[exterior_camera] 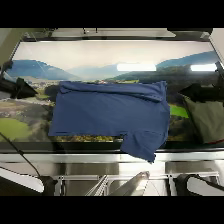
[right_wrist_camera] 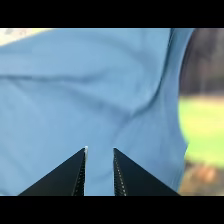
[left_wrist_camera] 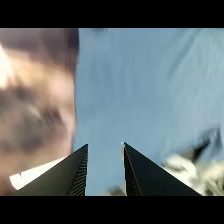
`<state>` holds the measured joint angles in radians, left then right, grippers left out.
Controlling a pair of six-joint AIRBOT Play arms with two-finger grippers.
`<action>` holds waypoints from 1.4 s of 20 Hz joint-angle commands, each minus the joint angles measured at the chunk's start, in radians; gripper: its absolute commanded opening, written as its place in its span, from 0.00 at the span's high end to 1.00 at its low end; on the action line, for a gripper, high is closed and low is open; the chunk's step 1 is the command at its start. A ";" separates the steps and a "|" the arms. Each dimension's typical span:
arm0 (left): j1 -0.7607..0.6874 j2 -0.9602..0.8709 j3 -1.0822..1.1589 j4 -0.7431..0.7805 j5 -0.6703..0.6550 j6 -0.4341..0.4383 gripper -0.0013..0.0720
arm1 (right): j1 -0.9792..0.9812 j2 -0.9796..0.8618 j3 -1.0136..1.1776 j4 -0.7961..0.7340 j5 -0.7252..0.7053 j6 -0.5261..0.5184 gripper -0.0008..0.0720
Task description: Fold the shirts.
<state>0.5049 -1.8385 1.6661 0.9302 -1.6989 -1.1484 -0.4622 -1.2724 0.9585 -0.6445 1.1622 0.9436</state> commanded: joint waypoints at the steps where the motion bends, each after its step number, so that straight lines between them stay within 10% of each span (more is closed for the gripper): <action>1: -0.005 0.155 -0.352 0.111 0.086 -0.003 0.66 | -0.008 0.194 -0.188 -0.028 0.021 0.079 0.71; 12: -0.039 0.029 -0.455 0.160 0.181 0.074 0.66 | -0.008 0.452 -0.395 -0.010 0.145 0.228 0.55; 14: -0.048 0.008 -0.435 0.171 0.179 0.075 0.66 | -0.008 0.471 -0.421 -0.068 0.159 0.324 0.33; 18: -0.114 -0.005 -0.418 0.164 0.151 0.129 0.68 | -0.008 0.491 -0.518 -0.134 0.163 0.443 0.33; 21: -0.164 -0.005 -0.417 0.168 0.144 0.147 0.95 | -0.009 0.491 -0.624 -0.161 0.103 0.457 0.33; 28: -0.168 -0.005 -0.359 0.168 0.093 0.140 0.95 | -0.007 0.447 -0.792 -0.156 -0.052 0.438 0.33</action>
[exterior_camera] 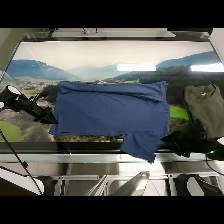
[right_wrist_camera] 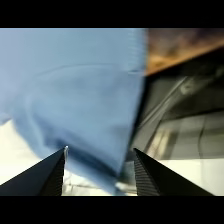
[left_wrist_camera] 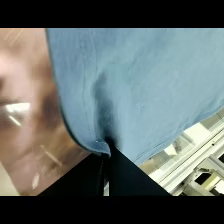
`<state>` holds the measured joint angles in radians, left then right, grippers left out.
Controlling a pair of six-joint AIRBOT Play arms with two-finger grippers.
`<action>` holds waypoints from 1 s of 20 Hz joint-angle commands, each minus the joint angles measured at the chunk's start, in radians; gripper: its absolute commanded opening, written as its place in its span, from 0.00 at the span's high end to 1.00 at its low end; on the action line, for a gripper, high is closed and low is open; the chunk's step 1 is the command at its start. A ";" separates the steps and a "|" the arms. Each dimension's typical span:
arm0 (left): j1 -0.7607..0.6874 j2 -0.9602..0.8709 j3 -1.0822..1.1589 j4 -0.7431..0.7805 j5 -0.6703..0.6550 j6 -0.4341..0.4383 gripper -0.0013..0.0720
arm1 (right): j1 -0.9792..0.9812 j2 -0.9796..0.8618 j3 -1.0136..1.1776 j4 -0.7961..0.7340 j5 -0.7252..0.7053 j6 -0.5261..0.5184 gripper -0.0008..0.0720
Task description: Fold the shirts.
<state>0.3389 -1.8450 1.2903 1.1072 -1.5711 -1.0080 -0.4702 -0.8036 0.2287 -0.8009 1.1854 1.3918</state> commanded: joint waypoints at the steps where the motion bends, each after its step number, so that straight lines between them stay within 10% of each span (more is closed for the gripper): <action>1: -0.002 0.002 0.014 -0.009 -0.034 0.000 0.95 | 0.002 -0.039 -0.080 0.027 -0.096 -0.041 0.33; 13: -0.002 0.002 0.005 -0.009 -0.058 -0.006 0.95 | 0.235 -0.165 -0.110 0.301 -0.233 -0.203 0.33; 15: -0.002 0.002 0.005 -0.009 -0.066 -0.006 0.95 | 0.234 -0.165 -0.110 0.301 -0.201 -0.237 0.65; 20: -0.002 0.002 0.006 -0.009 -0.113 -0.006 0.95 | 0.233 -0.154 -0.083 0.307 -0.137 -0.246 0.97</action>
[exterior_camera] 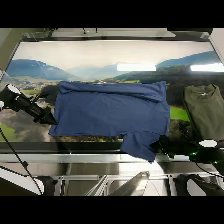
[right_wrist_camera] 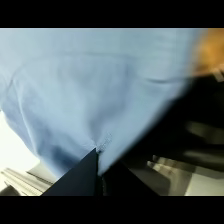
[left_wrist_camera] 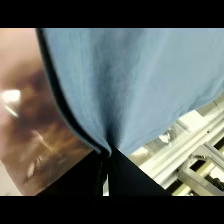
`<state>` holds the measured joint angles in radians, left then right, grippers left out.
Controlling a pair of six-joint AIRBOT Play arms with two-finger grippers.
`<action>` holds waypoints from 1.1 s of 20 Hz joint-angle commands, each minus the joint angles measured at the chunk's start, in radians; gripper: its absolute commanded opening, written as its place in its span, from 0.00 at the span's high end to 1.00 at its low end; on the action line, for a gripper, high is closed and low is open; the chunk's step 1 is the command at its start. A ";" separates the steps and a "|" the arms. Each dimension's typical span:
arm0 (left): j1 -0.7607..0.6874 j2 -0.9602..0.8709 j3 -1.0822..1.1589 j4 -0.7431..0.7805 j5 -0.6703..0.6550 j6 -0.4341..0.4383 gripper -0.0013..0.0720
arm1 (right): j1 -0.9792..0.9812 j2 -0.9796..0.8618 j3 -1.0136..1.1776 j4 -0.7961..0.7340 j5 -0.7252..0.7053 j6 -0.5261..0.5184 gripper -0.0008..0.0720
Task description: Fold the shirts.
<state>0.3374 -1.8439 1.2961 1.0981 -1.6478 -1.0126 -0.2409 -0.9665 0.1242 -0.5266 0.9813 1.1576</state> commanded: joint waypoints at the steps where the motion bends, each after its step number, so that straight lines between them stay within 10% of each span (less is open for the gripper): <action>1: 0.000 0.002 0.000 0.001 -0.049 -0.001 0.95 | 0.003 0.024 0.050 0.033 0.084 -0.010 0.97; 10: 0.143 0.032 0.005 -0.121 -0.138 -0.040 0.95 | -0.173 -0.023 0.446 -0.030 0.176 0.016 0.97; 22: 0.021 -0.025 0.407 -0.358 -0.003 -0.098 0.95 | -0.080 -0.546 0.875 0.221 0.089 -0.142 0.97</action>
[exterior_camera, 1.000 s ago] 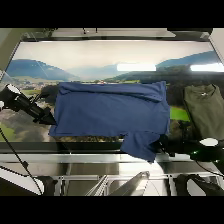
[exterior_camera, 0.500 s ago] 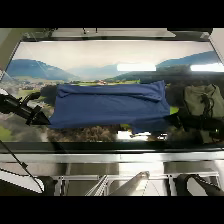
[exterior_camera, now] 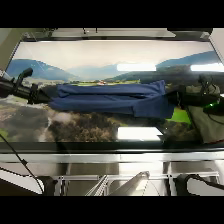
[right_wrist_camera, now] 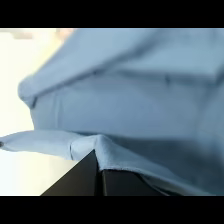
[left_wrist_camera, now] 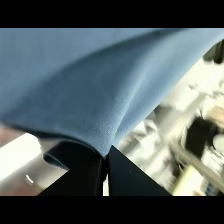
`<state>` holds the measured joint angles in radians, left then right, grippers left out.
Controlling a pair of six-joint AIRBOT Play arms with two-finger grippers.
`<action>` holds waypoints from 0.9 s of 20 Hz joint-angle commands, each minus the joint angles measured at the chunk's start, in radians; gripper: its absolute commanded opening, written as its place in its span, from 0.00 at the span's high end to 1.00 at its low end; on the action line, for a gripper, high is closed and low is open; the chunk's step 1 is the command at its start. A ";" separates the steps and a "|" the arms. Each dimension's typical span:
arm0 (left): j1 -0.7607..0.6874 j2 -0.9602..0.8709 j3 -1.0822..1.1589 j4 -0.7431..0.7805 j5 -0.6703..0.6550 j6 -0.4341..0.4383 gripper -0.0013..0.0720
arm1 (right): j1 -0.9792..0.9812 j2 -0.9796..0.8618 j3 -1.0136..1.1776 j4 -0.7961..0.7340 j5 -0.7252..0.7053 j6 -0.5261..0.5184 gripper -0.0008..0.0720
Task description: Fold the shirts.
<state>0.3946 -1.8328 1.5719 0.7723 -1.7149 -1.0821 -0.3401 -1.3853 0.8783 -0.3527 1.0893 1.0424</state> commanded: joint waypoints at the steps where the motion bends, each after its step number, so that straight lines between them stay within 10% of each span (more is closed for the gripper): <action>1: -0.049 -0.069 0.183 -0.032 0.066 -0.042 0.95 | 0.030 -0.169 0.161 0.048 -0.025 -0.026 0.97; 8: -0.104 -0.347 0.472 -0.032 0.019 -0.162 0.95 | 0.061 -0.405 0.326 0.051 -0.099 -0.026 0.95; 10: -0.104 -0.388 0.493 -0.031 0.022 -0.169 0.95 | 0.061 -0.430 0.330 0.051 -0.128 -0.028 0.70; 15: -0.071 -0.391 0.430 -0.033 0.110 -0.168 0.94 | 0.060 -0.435 0.332 0.059 -0.159 -0.079 0.67; 18: -0.051 -0.390 0.476 -0.040 0.137 -0.169 0.61 | 0.057 -0.435 0.333 0.059 -0.174 -0.079 0.67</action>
<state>0.3279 -2.2181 2.0209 0.7361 -1.6138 -1.2495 -0.2802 -1.8156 1.2079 -0.2962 0.9360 0.9745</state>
